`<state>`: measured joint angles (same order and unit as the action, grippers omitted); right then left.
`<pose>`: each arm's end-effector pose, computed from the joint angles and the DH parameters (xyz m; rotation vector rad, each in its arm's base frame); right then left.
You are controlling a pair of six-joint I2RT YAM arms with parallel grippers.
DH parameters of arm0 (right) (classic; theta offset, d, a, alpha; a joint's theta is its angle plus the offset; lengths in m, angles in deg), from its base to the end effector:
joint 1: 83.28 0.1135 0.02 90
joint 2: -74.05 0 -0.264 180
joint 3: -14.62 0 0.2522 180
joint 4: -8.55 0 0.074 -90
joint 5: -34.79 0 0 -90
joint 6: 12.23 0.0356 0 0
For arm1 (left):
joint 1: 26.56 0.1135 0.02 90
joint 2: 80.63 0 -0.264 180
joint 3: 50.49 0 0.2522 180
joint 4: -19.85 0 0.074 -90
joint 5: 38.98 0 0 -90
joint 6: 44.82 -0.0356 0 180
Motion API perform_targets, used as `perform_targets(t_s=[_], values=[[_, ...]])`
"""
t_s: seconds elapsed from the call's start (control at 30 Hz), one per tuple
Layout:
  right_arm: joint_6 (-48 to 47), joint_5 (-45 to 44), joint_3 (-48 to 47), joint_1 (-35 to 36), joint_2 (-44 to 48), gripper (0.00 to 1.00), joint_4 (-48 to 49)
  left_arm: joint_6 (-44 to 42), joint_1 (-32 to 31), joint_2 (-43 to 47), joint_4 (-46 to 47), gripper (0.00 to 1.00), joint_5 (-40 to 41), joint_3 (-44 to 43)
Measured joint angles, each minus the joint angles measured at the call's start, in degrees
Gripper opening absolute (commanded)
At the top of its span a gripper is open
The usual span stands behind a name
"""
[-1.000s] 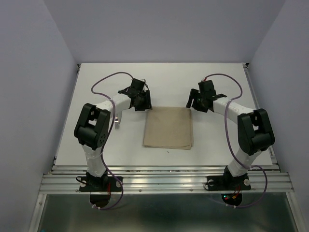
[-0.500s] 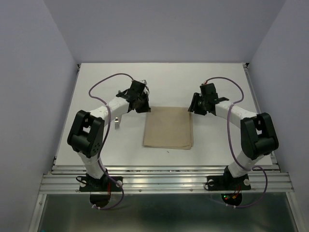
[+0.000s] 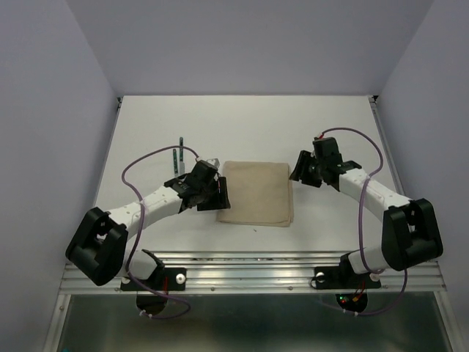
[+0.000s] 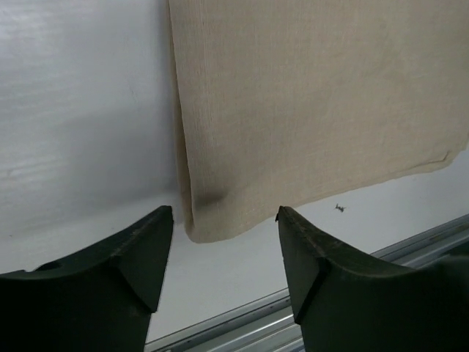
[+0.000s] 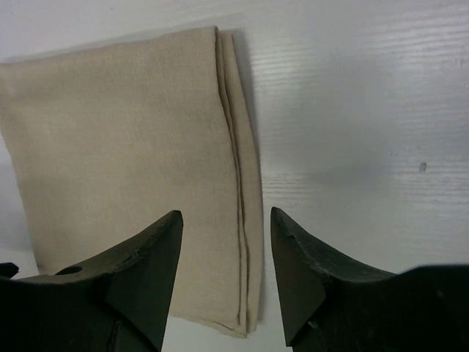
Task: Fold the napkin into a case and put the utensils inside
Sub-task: Smooth out the lower triangle-folded napkin at the center of the board.
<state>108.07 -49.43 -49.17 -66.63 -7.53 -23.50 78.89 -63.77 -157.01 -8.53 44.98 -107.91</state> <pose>0.2788 0.0871 0.2140 0.2508 2.4831 0.4789 0.2132 -0.1666 0.2077 0.1283 2.5074 -0.6765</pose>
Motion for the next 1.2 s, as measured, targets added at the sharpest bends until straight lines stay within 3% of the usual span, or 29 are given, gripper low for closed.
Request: perform_targets(t_s=[0.23, 0.43, 0.87, 1.2], values=[[1.4, 1.2, 4.4, 1.1, 2.6, 0.63, -3.0, 2.7, -3.3, -1.4, 1.0, 0.72, -1.6, 3.7], [3.2, 2.4, 7.9, 4.1, 3.4, 0.64, -4.5, 4.3, -4.3, -2.2, 3.1, 0.62, -1.9, 3.8], [4.2, 2.8, 7.1, 5.2, 2.4, 0.64, -5.3, 5.9, -7.1, -2.6, 1.3, 0.66, 3.0, 3.8], [4.2, 2.4, 7.3, 5.3, 0.1, 0.63, -5.3, 6.0, -7.1, -3.7, 2.8, 0.46, 3.3, 4.2]])
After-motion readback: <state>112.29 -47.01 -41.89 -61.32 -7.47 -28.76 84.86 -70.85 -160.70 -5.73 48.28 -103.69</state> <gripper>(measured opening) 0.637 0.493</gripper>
